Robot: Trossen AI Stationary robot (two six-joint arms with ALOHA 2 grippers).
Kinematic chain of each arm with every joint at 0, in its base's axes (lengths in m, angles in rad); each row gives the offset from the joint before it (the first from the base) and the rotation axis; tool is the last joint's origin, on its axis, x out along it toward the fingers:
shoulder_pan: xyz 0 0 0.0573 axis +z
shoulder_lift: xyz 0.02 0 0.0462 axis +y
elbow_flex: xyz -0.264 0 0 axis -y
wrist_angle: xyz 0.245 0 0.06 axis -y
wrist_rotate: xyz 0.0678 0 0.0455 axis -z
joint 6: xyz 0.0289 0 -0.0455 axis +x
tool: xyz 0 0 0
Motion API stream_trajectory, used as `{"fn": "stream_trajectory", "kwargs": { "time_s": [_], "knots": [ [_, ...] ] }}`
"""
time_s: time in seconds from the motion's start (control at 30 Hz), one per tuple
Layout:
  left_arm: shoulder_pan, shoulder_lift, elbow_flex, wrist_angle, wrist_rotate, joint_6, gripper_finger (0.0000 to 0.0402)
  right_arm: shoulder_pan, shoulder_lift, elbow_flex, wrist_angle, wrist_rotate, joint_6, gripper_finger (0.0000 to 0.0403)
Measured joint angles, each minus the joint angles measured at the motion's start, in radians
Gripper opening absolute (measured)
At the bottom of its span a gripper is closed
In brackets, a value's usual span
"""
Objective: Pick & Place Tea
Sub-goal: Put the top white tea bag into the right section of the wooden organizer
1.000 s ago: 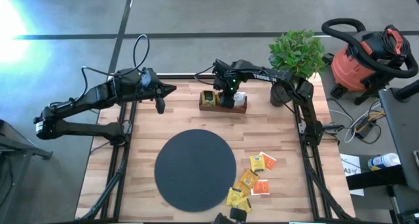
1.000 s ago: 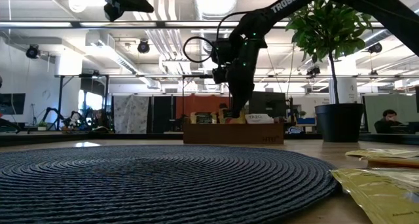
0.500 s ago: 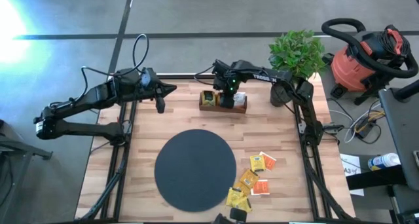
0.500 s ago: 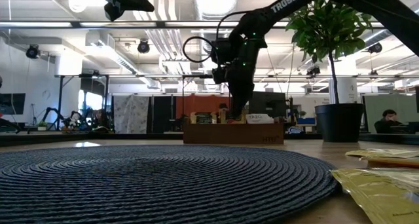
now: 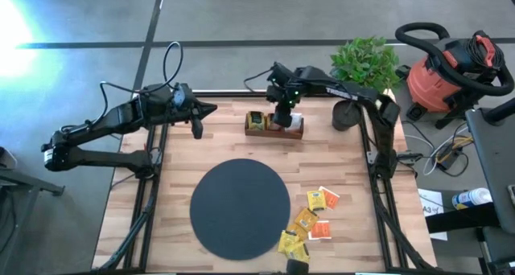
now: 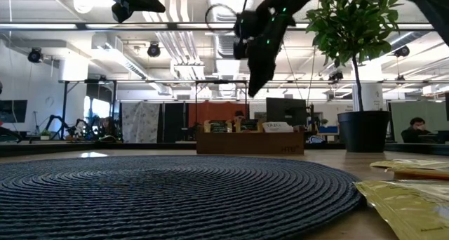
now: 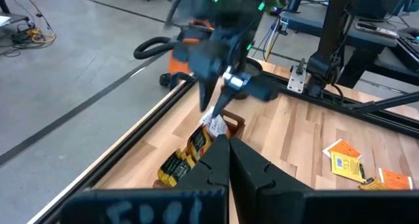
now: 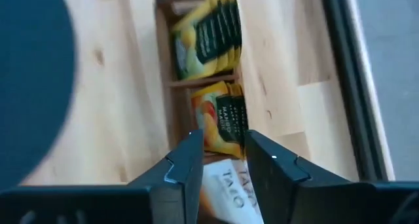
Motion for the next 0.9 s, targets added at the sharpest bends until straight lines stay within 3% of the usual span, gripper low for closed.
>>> {"fn": "stream_trajectory", "kwargs": {
  "time_s": [0.2,0.47,0.67,0.9],
  "knots": [
    [0.0,0.001,-0.015,0.01,0.001,0.003,0.0005,0.06,-0.085,-0.018,-0.121,-0.095,0.082,0.0102],
    [0.0,0.001,-0.064,0.052,0.021,0.006,0.0005,0.257,-0.09,-0.136,-0.301,-0.11,0.209,0.0103],
    [0.0,0.001,-0.065,0.052,0.036,0.023,0.0005,0.413,-0.117,-0.299,-0.298,-0.113,0.386,0.0102],
    [0.0,0.001,-0.073,0.052,0.038,0.028,0.0005,0.577,-0.248,-0.496,-0.134,-0.12,0.758,0.0092]
  ]
}}
